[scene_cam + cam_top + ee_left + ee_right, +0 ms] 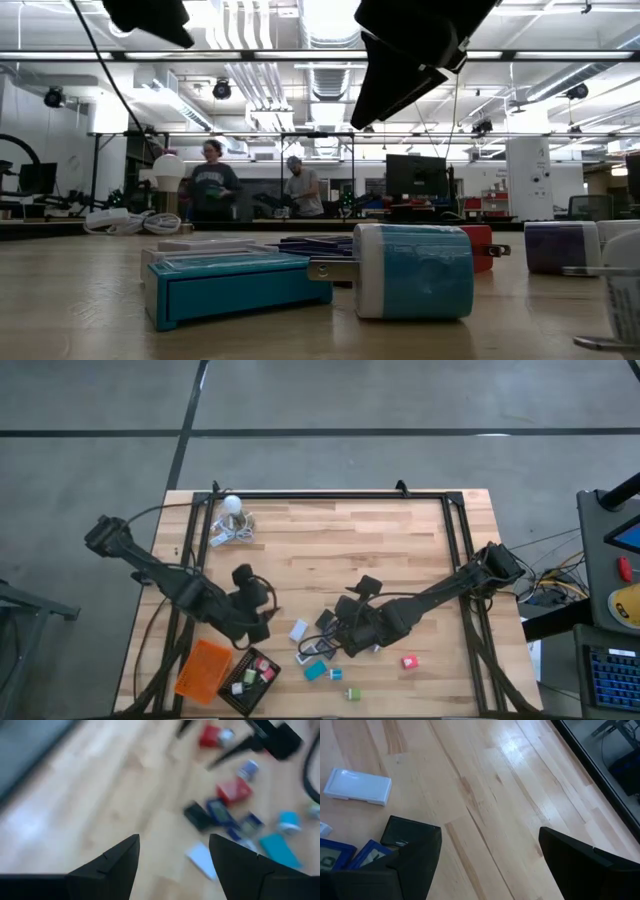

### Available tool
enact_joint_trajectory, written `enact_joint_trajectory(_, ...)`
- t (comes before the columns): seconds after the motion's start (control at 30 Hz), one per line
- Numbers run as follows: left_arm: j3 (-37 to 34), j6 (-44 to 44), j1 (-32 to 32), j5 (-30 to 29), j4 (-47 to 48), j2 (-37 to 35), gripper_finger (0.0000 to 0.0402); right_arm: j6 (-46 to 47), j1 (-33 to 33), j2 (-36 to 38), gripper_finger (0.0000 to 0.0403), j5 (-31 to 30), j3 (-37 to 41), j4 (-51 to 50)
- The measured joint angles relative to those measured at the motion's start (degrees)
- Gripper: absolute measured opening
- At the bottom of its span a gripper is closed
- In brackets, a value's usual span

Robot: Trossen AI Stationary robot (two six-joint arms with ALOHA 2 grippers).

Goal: Pick & Place Office items
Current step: Put the pink charger adapter into the black basket

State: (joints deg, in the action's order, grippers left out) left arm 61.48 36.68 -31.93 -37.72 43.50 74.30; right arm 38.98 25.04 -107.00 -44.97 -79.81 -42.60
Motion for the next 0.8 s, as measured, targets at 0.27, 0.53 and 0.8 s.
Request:
enact_joint_trajectory(0.27, -4.3, -17.4, 0.6, -3.0, -7.3, -0.4, 0.0243, 0.1, -0.1, 0.0, 0.0327, 0.0, 0.0, 3.2)
enact_joint_trajectory(0.53, -12.7, -30.0, 4.6, 3.7, -23.7, -2.7, 0.0243, 3.4, -0.1, 0.0, 0.0327, 3.9, -0.2, 8.4)
enact_joint_trajectory(0.8, -22.4, -42.8, 10.5, 12.9, -36.6, -11.7, 0.0243, 7.2, 0.1, 0.0, 0.0327, 23.2, -0.7, 8.4)
